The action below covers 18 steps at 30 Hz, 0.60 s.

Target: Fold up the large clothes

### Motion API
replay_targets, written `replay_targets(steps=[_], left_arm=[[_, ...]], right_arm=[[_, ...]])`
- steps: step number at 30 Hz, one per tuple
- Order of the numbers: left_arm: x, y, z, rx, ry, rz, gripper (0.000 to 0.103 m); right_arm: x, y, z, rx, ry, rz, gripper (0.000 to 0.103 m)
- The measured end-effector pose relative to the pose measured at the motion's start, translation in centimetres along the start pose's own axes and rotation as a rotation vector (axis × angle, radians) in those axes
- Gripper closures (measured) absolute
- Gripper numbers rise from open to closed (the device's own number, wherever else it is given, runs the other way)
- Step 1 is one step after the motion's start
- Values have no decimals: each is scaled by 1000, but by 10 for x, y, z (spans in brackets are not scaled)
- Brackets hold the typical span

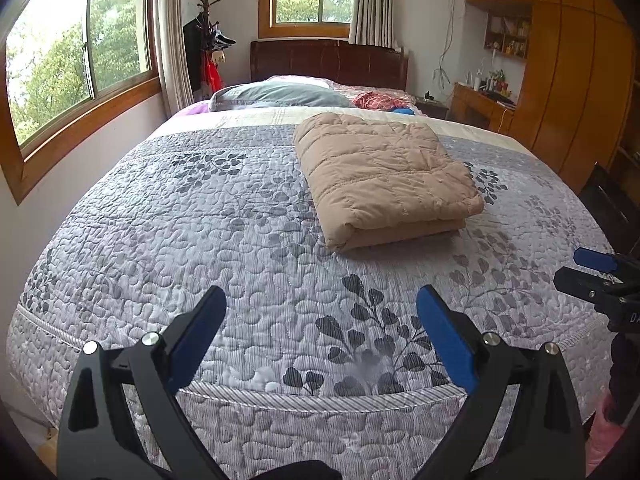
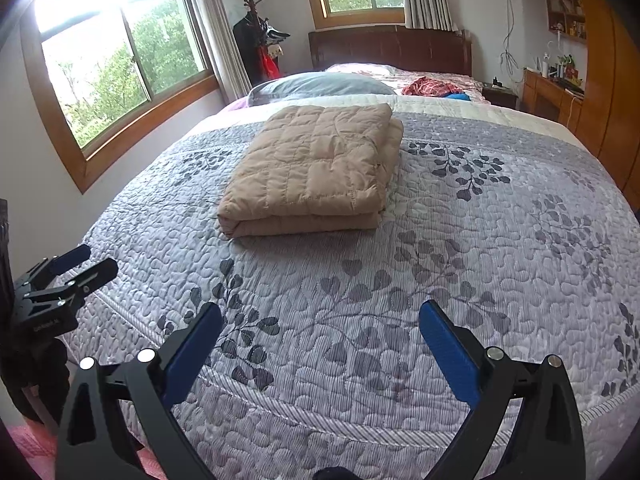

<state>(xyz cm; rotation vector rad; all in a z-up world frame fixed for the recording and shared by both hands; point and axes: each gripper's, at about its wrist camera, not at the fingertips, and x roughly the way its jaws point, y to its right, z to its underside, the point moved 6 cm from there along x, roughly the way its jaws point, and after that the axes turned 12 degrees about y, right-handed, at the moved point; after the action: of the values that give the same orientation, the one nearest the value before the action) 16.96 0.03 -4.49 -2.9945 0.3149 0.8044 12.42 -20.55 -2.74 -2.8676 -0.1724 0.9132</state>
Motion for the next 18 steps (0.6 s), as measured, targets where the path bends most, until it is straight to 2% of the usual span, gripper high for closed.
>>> replay_targets(steps=[18], left_arm=[[2, -3, 2, 2, -9, 4, 8]], right_arm=[[-2, -3, 4, -7, -2, -5, 4]])
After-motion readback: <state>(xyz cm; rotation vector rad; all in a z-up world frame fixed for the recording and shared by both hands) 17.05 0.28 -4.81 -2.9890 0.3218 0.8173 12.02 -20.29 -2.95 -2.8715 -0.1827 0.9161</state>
